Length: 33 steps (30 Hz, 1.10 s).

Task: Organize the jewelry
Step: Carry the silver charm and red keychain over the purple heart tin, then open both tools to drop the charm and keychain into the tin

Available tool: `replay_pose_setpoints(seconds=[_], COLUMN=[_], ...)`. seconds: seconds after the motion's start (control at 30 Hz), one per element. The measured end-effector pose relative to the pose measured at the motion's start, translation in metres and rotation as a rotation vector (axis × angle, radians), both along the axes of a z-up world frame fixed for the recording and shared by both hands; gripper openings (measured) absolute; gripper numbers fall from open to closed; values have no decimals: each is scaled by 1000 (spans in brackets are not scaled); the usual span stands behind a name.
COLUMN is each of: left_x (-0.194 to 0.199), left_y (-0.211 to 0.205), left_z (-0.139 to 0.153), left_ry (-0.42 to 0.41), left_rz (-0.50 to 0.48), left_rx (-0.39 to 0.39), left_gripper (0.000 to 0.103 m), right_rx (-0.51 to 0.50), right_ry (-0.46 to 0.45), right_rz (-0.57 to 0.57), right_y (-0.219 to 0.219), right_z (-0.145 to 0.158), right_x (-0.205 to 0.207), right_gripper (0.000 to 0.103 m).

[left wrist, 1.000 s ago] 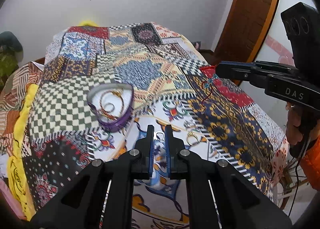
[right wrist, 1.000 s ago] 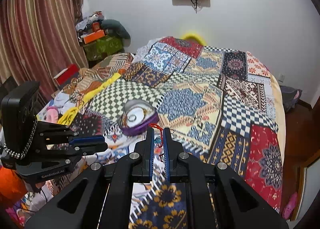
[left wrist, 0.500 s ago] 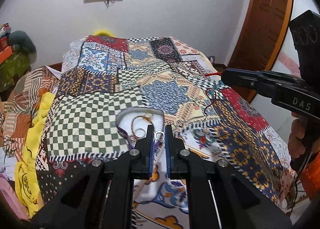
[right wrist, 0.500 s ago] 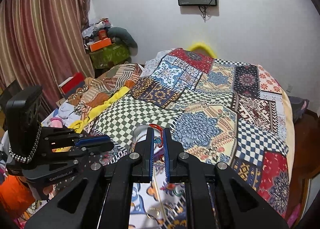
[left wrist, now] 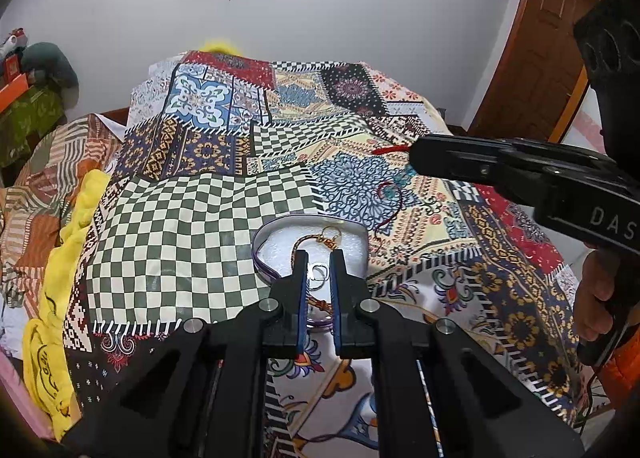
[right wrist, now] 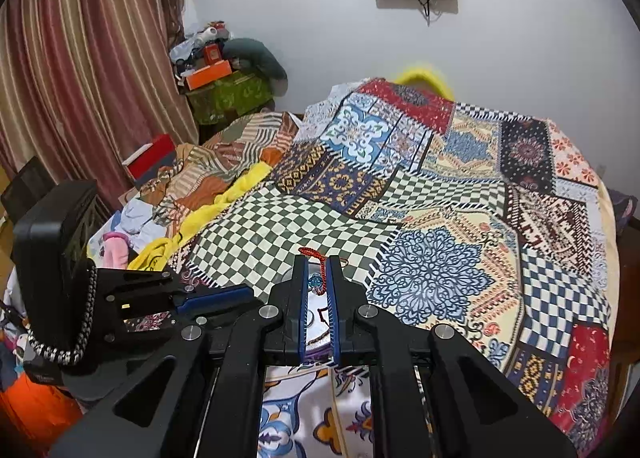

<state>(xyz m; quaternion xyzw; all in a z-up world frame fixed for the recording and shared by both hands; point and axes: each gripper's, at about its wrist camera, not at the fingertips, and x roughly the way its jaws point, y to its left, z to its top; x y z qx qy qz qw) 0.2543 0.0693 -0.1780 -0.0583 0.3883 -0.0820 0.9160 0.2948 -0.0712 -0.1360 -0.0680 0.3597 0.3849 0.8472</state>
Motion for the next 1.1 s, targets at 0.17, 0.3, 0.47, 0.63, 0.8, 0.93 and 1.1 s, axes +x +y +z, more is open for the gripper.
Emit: replay_pose_setpoints(seconds=[0.17,0.3,0.47,0.63,0.8,0.93,1.1], left_x=[10,17,24,28,30,31,33], left_y=[3,6,12,16,17,17,18], left_z=[-9,-15,-22,-25,-26,-26,-23], left_ry=[18,30,51,64,70,72,71], left_rz=[0,2,1,-2,-7,-9,-11], left_rx=[1,0,-19,-33,-32,-29,-34], left_gripper=[8,8,8,8,8,8,8], right_rx=[-51,-97,-154,-187,-217,-257,-283], right_ry=[66,115,156,172,174,154,93], right_rz=[10,18,30,48,68,77,64], right_y=[12,20,27,31,34,37,34], right_z=[-23,-44,-64,-72,-75,-77,-73], right_x=[15,24,31,32,30,28,24], right_gripper=[8,8,8,8,8,10,30])
